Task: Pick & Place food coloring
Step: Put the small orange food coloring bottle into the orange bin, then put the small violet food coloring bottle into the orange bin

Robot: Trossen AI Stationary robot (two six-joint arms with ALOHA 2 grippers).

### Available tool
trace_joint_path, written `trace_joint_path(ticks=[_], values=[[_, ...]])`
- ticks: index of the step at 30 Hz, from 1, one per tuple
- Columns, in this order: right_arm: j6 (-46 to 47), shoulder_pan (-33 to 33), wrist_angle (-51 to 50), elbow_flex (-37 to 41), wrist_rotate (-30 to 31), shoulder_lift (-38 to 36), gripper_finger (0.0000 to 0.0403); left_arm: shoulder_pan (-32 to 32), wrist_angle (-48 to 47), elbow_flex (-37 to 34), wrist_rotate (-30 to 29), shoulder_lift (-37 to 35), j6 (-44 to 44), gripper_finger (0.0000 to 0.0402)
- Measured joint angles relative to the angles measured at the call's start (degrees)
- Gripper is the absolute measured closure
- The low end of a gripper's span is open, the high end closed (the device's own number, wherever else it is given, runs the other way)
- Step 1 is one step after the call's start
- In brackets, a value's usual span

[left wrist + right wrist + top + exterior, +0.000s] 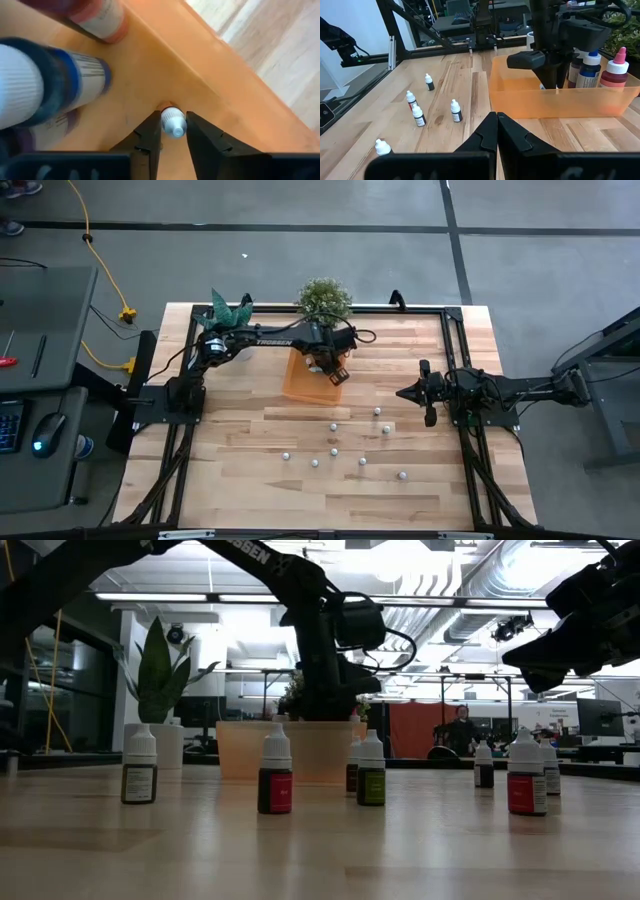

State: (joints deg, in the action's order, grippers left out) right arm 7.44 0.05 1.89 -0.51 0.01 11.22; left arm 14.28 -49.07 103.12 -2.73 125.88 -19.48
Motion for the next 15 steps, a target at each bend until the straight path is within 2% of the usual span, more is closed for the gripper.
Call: trace_joint_path(ticks=[15], values=[[0.0, 0.01, -0.01, -0.01, 0.0, 0.0, 0.0402, -0.17, 0.06, -0.03, -0.57, 0.07, 1.56, 0.0259]])
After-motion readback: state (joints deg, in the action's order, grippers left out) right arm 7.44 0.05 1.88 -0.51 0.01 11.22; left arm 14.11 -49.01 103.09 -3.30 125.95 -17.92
